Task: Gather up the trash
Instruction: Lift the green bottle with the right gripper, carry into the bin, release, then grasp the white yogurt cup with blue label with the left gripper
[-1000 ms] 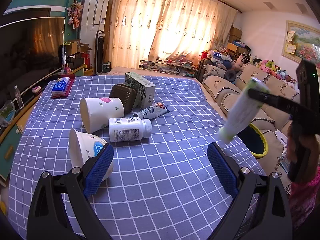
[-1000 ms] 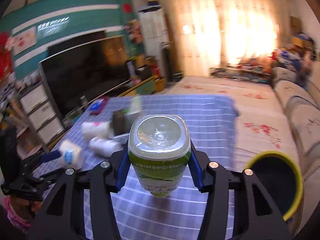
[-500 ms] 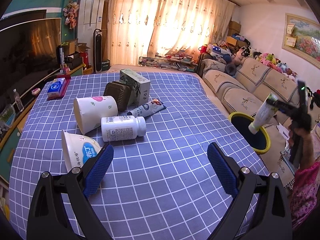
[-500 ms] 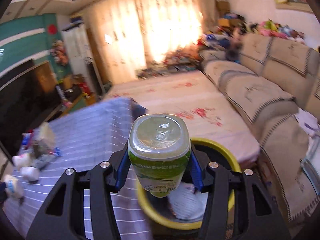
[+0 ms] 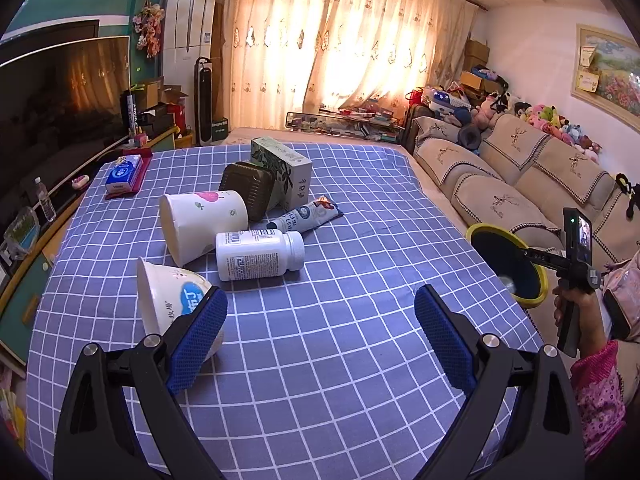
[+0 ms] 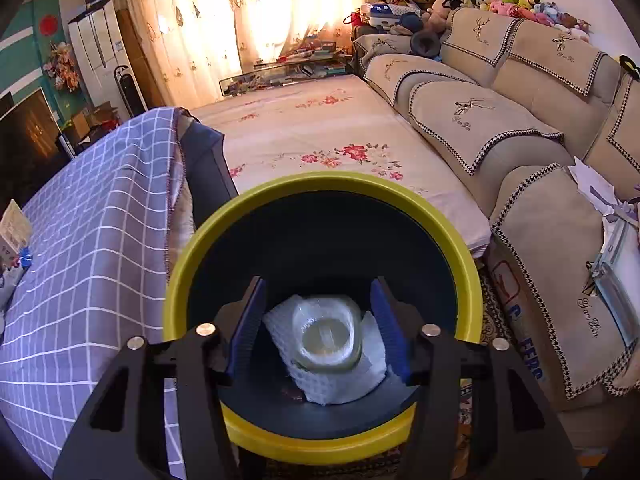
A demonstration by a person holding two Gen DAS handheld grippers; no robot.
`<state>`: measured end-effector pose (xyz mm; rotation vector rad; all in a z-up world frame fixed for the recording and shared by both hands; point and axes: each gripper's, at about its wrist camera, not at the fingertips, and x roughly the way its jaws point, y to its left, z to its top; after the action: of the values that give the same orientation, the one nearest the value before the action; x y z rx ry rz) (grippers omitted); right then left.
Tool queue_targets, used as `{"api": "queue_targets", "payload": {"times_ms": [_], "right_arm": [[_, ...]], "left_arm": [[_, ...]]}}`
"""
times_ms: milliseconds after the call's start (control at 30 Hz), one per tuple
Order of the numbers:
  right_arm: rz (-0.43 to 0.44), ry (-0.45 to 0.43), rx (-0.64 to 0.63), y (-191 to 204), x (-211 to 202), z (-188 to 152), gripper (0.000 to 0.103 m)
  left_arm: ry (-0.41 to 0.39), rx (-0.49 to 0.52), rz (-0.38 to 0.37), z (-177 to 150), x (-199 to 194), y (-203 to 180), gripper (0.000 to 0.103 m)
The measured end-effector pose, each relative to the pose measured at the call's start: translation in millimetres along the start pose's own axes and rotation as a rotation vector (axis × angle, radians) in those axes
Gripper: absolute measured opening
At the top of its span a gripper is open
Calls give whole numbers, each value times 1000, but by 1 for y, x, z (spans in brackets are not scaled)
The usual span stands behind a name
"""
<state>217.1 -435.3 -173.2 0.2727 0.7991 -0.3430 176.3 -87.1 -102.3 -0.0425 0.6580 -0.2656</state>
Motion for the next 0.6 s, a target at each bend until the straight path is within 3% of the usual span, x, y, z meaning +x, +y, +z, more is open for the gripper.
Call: {"api": "queue_targets", "payload": {"times_ms": [233,433,600], "right_arm": [[41,-45,16,7,-28,-4,57],[82,-60,26,16,-43,-6,57],[109,-73,17,27,-51,-4,57]], "left_arm": [[-22,-14,43,2,-15,16,93],[-21,-33,148,-3,-31,45,93],[11,-75,121,-8,-22,61,93]]}}
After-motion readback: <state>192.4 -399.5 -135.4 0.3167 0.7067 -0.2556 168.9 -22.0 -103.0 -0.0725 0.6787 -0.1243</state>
